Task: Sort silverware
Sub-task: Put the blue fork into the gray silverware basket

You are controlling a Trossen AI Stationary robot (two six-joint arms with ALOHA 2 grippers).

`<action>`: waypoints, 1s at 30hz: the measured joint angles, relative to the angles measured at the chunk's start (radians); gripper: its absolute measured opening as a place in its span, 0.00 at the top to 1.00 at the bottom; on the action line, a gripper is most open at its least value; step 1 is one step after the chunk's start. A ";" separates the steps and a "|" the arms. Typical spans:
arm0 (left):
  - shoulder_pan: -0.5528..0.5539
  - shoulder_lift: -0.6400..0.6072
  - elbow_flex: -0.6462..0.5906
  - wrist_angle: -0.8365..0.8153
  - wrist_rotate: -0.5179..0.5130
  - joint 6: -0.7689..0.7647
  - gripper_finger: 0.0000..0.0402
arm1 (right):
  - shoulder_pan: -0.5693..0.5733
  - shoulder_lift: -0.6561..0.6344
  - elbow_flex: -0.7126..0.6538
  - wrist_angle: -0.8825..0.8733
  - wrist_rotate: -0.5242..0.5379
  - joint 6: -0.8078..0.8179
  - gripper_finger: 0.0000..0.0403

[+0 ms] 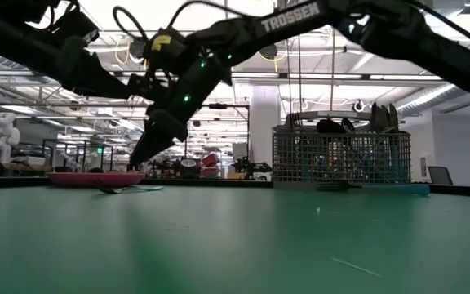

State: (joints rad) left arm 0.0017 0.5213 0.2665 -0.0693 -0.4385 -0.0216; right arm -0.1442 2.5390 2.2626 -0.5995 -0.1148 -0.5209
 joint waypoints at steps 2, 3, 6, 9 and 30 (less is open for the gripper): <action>0.000 0.000 0.000 0.001 0.005 0.000 0.52 | -0.011 0.025 0.023 -0.007 -0.063 0.001 0.65; 0.000 0.000 0.000 0.005 0.010 0.000 0.52 | -0.014 0.033 0.028 -0.009 -0.089 0.002 0.65; 0.000 0.000 0.000 0.010 0.014 0.000 0.52 | -0.023 0.042 0.031 -0.008 -0.123 -0.001 0.65; 0.000 0.000 0.000 0.010 0.016 0.001 0.52 | -0.025 0.042 0.031 -0.003 -0.130 -0.021 0.65; 0.000 0.000 0.001 0.043 0.042 0.008 0.52 | -0.023 0.134 0.038 -0.017 -0.127 -0.018 0.68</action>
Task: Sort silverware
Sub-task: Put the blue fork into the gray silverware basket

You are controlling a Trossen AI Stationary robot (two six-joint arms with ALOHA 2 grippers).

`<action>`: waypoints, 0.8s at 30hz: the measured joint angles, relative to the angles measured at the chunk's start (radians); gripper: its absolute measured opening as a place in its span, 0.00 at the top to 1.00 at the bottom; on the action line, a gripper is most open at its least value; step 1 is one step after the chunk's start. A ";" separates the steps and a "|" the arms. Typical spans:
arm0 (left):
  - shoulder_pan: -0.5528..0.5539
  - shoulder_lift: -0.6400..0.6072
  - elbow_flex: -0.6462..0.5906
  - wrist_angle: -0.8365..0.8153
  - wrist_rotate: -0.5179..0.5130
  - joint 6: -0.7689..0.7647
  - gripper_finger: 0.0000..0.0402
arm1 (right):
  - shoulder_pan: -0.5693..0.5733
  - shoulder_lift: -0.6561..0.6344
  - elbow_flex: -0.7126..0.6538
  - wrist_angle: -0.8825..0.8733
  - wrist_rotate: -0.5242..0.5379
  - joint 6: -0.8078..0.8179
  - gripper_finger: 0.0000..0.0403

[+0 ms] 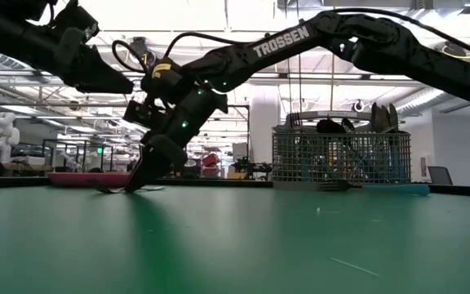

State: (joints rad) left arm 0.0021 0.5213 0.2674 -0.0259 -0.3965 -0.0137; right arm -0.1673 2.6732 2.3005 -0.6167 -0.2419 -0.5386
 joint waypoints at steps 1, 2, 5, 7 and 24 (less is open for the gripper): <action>0.000 0.000 0.000 -0.001 0.000 0.000 0.52 | 0.000 0.000 0.000 -0.011 0.003 0.005 0.71; 0.000 0.000 0.000 -0.001 0.000 0.001 0.52 | 0.001 0.000 0.000 -0.020 0.011 0.012 0.73; 0.000 0.000 0.000 -0.001 0.000 0.002 0.52 | 0.003 -0.003 0.000 -0.045 0.028 0.041 0.84; 0.000 0.000 0.000 -0.001 0.000 0.002 0.52 | 0.003 -0.003 -0.001 -0.058 0.024 0.056 0.92; 0.000 0.000 0.000 -0.002 0.000 0.001 0.52 | 0.005 -0.097 -0.016 -0.161 0.050 0.233 1.00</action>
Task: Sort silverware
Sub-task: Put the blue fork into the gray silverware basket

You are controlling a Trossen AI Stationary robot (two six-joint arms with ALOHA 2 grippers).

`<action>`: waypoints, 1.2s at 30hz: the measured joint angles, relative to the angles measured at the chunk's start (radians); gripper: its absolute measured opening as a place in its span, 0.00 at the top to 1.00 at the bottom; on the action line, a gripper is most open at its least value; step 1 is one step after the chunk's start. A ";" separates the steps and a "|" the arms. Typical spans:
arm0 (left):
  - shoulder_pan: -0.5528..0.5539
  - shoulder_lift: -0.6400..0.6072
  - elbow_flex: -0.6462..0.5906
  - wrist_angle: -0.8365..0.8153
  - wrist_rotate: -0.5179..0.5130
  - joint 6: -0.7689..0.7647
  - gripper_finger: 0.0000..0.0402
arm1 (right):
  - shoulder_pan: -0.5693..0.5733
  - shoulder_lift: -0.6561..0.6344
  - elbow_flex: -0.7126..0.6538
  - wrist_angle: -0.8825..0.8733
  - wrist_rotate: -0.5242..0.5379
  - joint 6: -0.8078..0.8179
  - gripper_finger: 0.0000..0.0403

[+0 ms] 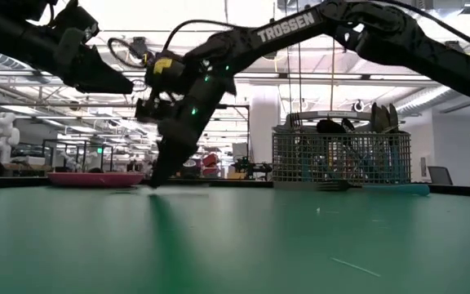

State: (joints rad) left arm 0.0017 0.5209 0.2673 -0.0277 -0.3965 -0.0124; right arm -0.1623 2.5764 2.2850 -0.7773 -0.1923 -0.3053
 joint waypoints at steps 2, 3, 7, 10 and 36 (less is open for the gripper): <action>0.000 0.000 0.000 -0.004 0.000 0.000 0.52 | -0.008 -0.032 0.001 -0.014 0.002 0.011 1.00; 0.000 0.000 0.000 -0.005 0.000 -0.001 0.52 | -0.013 -0.049 0.002 -0.025 0.005 0.017 1.00; 0.000 0.000 0.000 -0.008 0.000 -0.001 0.52 | -0.023 -0.100 0.005 -0.089 0.048 0.032 1.00; 0.000 0.000 0.000 -0.009 0.000 -0.001 0.52 | -0.029 -0.126 0.003 -0.143 0.052 0.032 1.00; -0.002 -0.034 0.000 0.031 0.098 -0.010 0.52 | -0.107 -0.651 -0.045 -0.386 0.357 0.130 1.00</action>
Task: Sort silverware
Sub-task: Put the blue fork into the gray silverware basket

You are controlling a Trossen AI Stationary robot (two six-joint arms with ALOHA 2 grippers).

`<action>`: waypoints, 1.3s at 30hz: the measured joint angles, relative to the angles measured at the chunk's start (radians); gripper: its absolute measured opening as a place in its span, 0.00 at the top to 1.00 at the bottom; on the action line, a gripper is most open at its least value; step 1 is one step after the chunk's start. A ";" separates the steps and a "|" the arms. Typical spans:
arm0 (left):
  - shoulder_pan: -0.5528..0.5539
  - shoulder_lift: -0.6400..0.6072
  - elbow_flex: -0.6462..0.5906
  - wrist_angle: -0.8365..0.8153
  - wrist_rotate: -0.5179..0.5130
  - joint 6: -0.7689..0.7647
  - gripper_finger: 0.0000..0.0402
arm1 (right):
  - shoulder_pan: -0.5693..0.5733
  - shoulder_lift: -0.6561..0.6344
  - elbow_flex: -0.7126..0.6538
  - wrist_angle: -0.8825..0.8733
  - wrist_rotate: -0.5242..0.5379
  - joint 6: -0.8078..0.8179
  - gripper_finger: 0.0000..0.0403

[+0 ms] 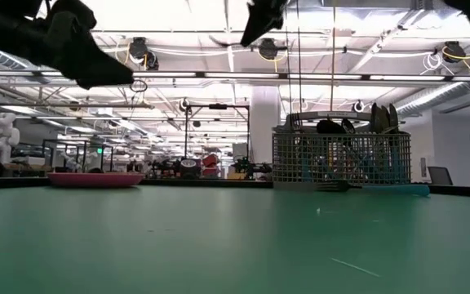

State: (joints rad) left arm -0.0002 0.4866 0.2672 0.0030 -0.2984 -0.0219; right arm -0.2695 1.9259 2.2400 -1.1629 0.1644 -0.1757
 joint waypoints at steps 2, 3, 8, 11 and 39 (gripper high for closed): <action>0.000 0.003 -0.002 0.054 0.030 -0.008 0.52 | -0.007 -0.070 -0.076 0.067 0.050 0.013 1.00; 0.000 0.003 -0.007 0.078 0.037 -0.017 0.52 | -0.011 -0.106 -0.129 0.112 0.079 0.020 1.00; 0.000 0.004 -0.013 0.092 0.033 -0.024 0.52 | -0.042 -0.321 -0.535 0.451 0.164 0.048 1.00; 0.000 0.005 -0.013 0.096 0.031 -0.024 0.52 | -0.073 -0.455 -0.827 0.747 0.205 0.067 1.00; 0.000 0.061 -0.013 0.207 0.006 0.055 0.52 | -0.230 -0.475 -1.682 2.184 0.385 0.016 1.00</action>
State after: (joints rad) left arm -0.0002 0.5475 0.2543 0.2101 -0.2924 0.0330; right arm -0.4993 1.4513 0.5583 1.0213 0.5491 -0.1597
